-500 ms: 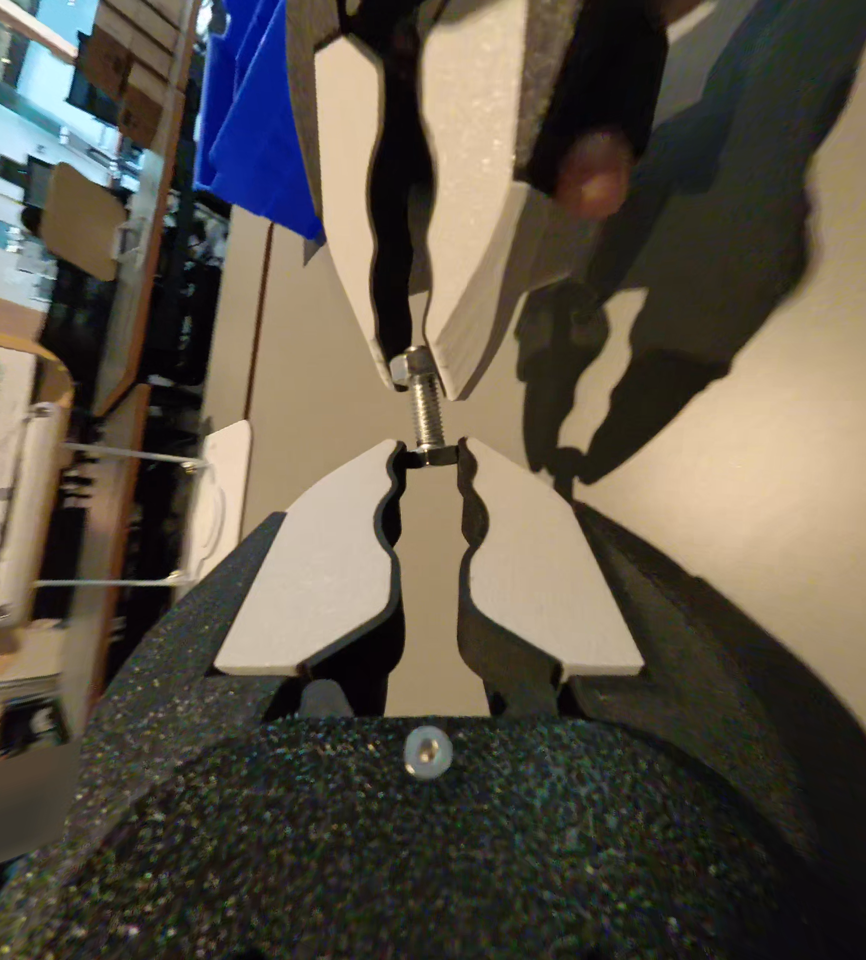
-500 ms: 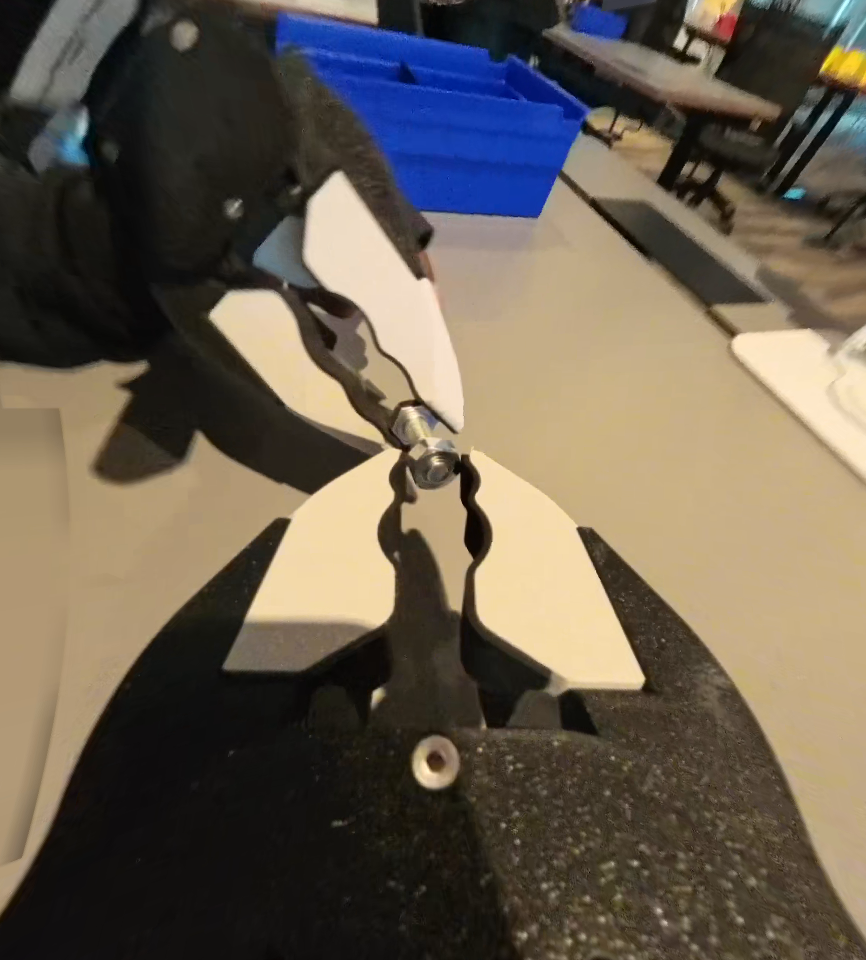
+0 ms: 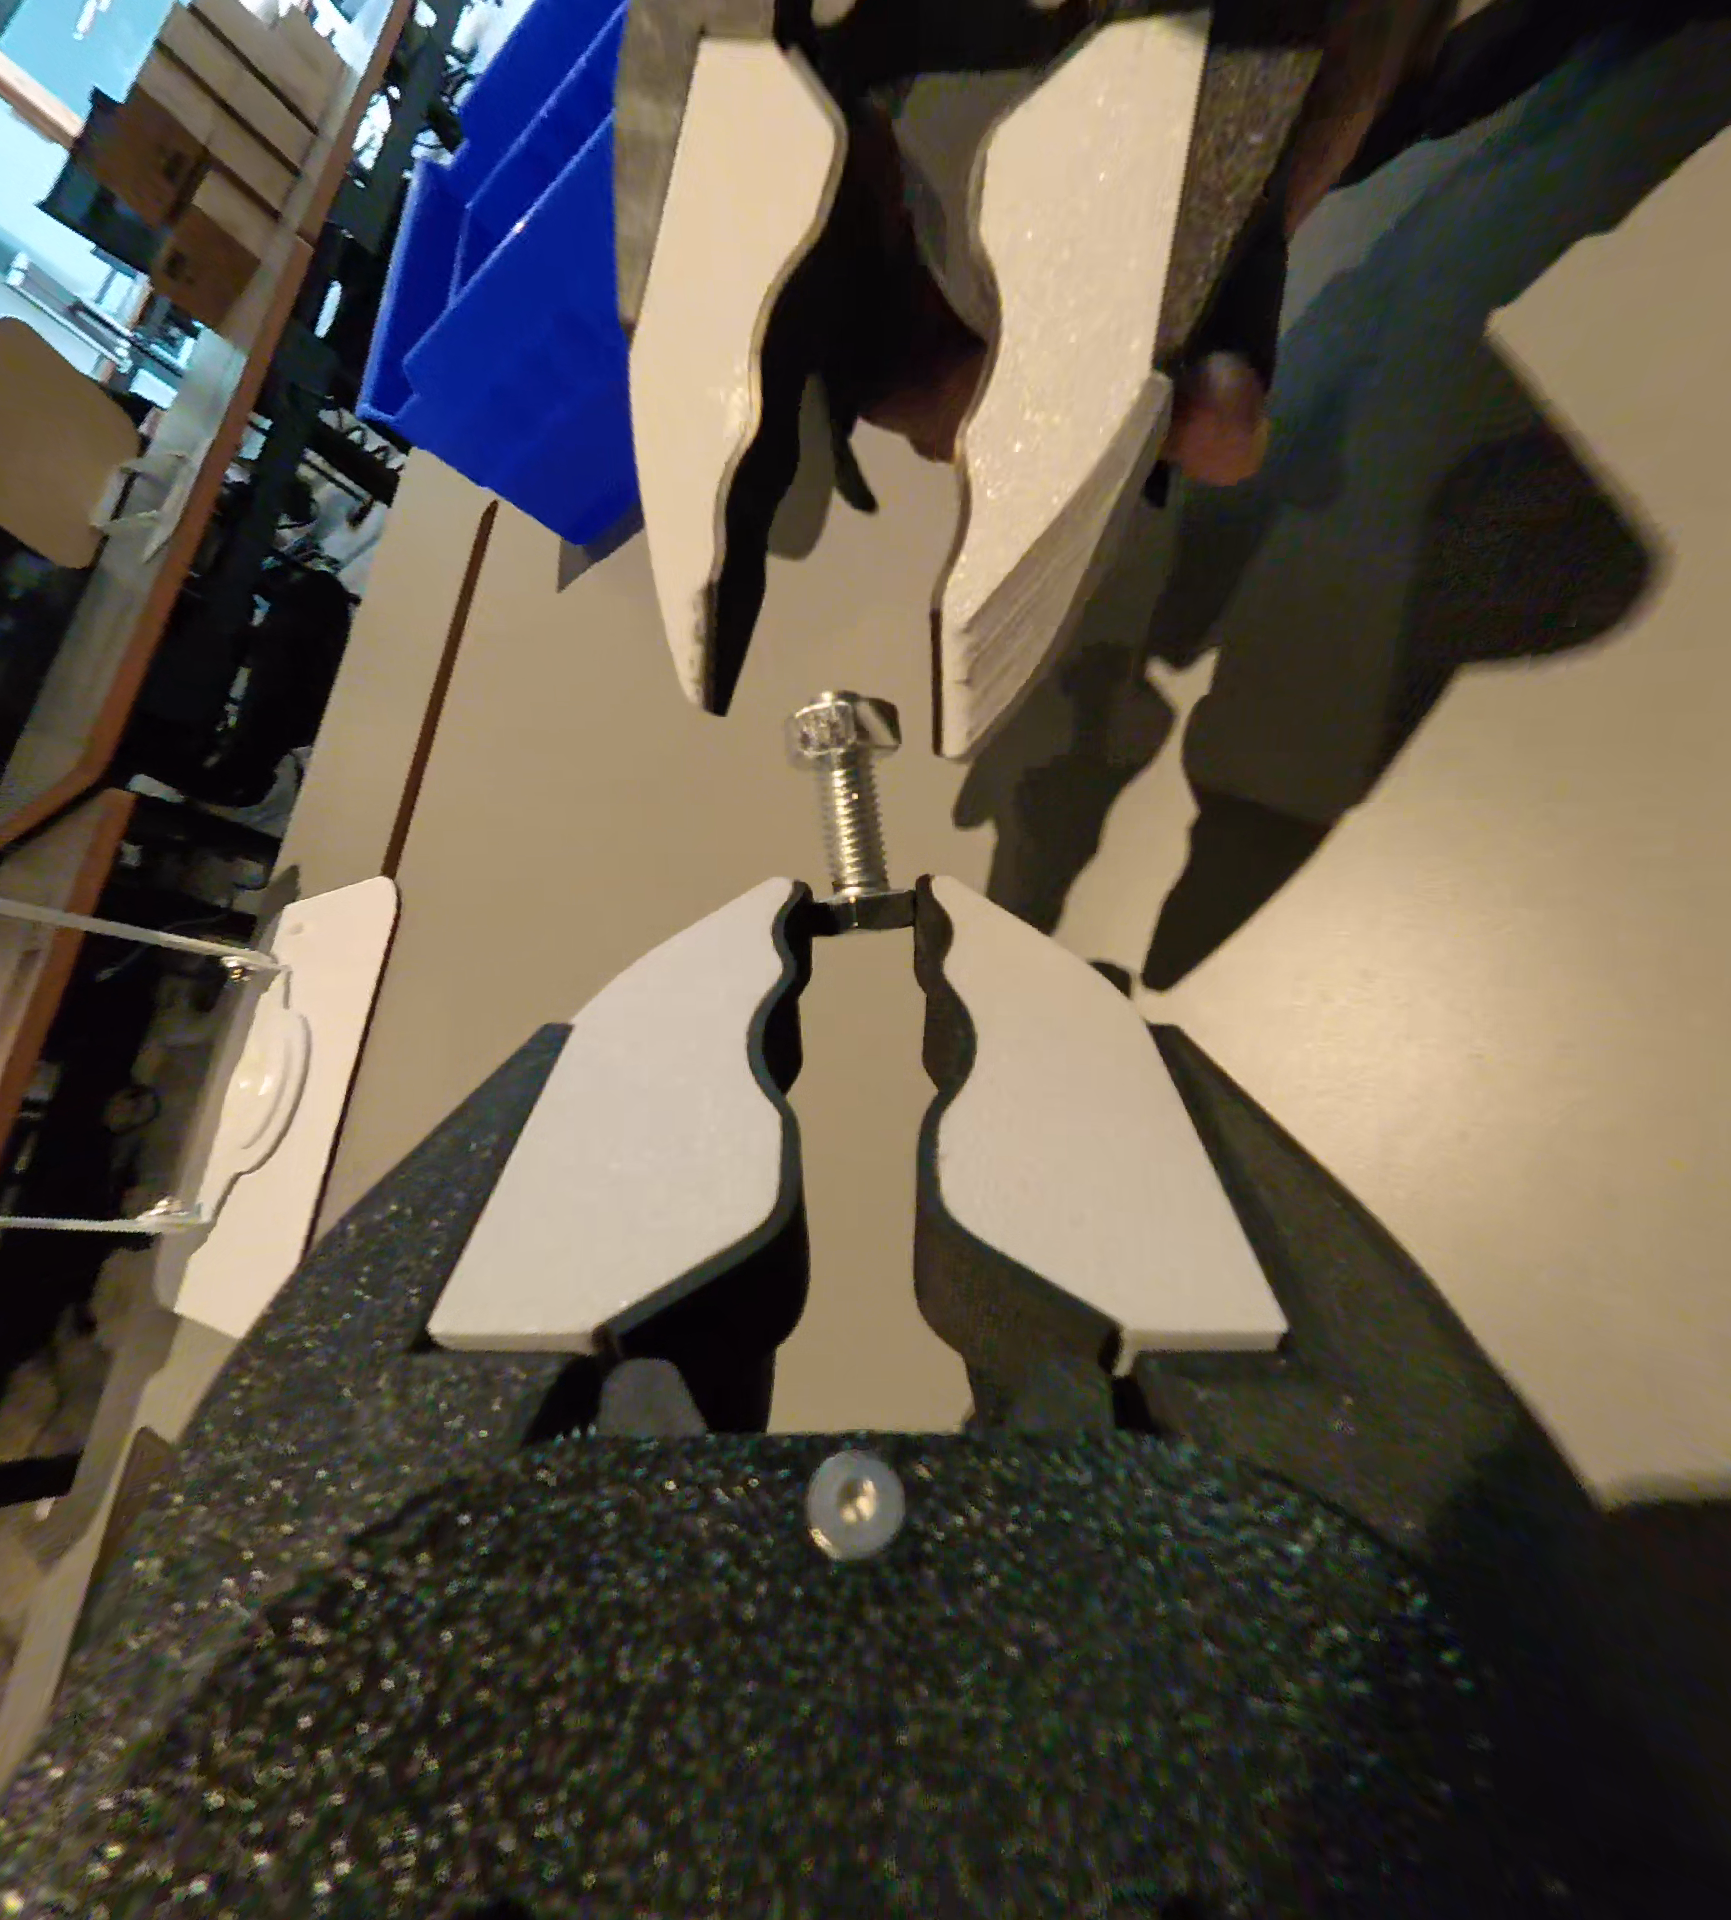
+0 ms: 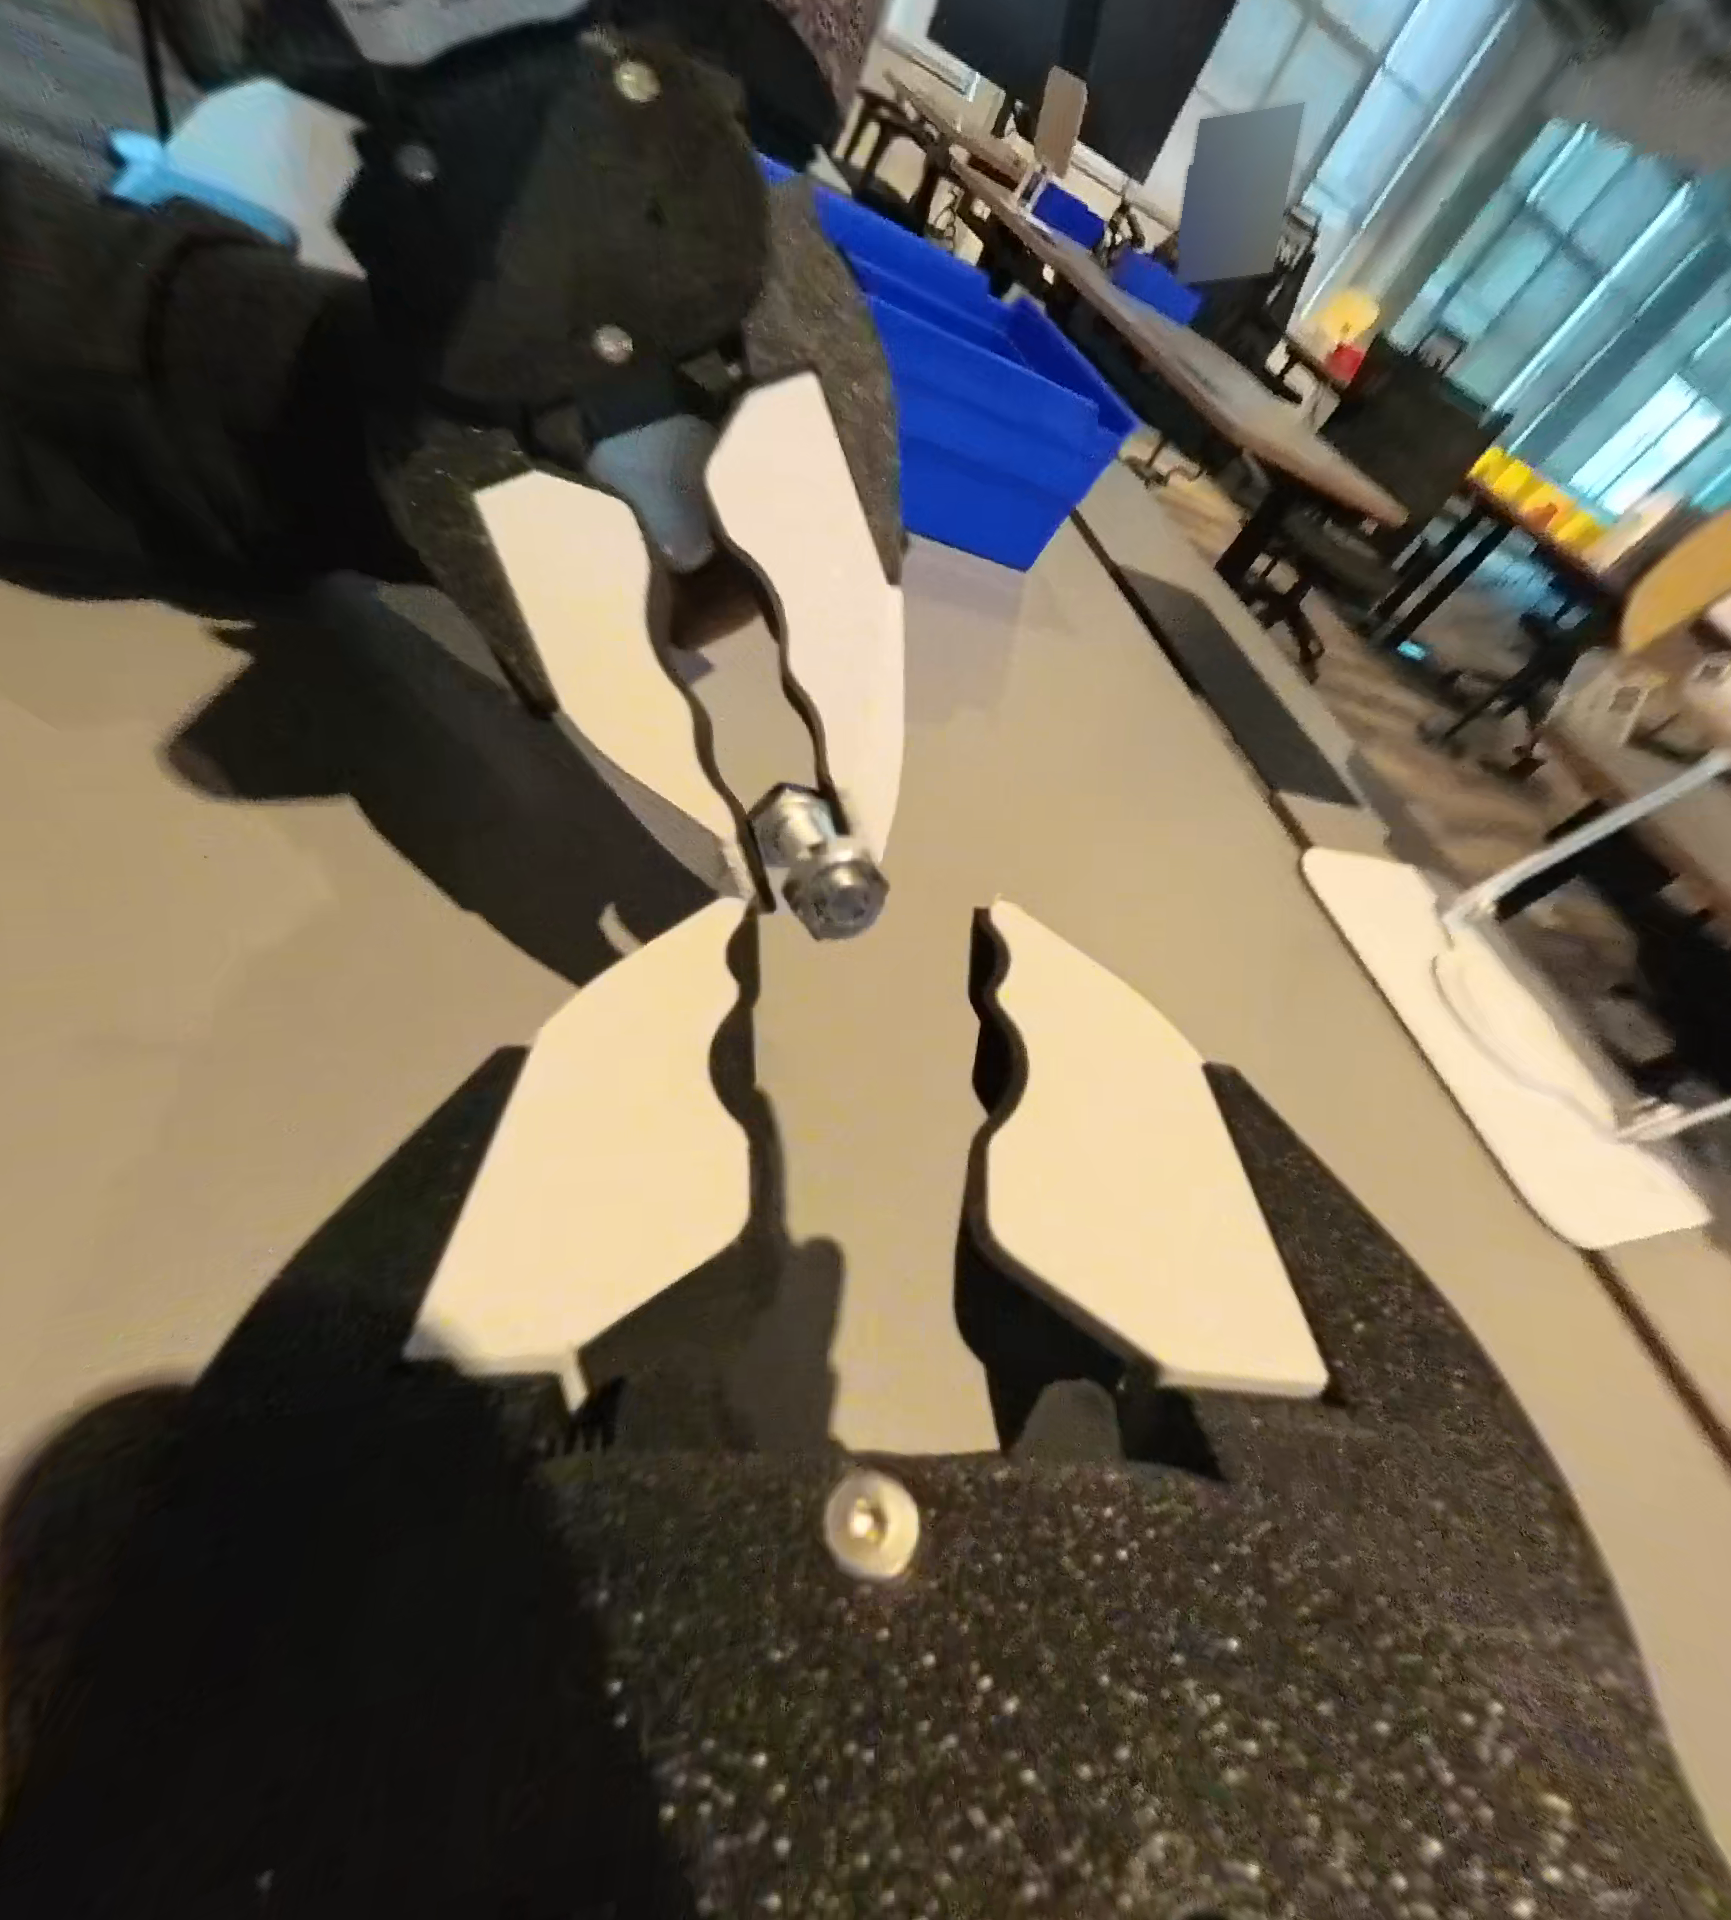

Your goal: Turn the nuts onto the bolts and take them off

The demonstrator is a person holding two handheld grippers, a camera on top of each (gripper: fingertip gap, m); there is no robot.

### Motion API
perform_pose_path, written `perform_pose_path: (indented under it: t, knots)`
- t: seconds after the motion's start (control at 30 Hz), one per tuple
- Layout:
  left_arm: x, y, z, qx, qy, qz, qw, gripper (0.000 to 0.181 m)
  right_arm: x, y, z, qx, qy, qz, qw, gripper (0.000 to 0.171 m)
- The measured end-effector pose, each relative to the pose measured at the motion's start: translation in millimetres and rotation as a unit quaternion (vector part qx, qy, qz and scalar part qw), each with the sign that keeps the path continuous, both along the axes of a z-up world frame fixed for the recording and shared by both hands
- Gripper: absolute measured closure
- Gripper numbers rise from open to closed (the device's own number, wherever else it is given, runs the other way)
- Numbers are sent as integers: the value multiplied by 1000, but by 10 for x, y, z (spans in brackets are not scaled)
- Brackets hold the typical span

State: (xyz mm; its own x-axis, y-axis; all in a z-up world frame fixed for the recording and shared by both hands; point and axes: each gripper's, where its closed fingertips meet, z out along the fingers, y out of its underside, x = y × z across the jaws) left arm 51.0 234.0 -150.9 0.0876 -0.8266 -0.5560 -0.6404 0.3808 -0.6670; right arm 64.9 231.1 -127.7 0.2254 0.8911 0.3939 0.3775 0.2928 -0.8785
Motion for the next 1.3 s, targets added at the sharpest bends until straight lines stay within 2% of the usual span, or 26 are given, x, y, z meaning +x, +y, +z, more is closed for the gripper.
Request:
perform_pose_path:
  t: [0.13,0.27,0.37,0.43,0.57,0.63,0.7,0.83,0.9,1.03,1.1,1.2,1.3]
  knots:
    - [29,-59,-58,-16,10,-18,1000,163,-39,-106,-20,39,-25,25,999,149]
    - [21,-43,-102,1,28,-14,1000,163,-45,-86,-121,25,-52,14,998,151]
    - [-7,27,-64,55,43,7,998,163,-64,-30,-112,-70,-17,-8,997,151]
    - [-35,80,-38,100,61,24,993,163,-84,4,-94,-164,27,-18,986,152]
    - [-43,118,32,144,69,41,986,163,-92,32,-15,-354,140,11,925,151]
    - [-20,98,32,115,50,35,991,163,-82,16,47,-386,170,42,906,146]
    - [-13,80,41,83,29,28,996,163,-58,39,52,-349,158,37,923,140]
    - [-31,51,42,28,2,15,999,163,-19,14,-13,-183,62,20,981,137]
    - [-24,13,12,1,0,2,1000,163,-19,-12,-43,-110,24,16,994,137]
    - [-4,-53,-47,-29,8,-18,999,163,-44,-77,-80,3,-24,24,999,137]
    - [11,-85,-55,-37,8,-27,999,163,-49,-96,-100,32,-37,26,998,138]
    - [24,-96,-69,-27,15,-30,999,163,-74,-127,-107,39,-40,28,998,151]
    - [1,-30,-67,23,35,-11,999,163,-83,-87,-125,3,-39,9,999,151]
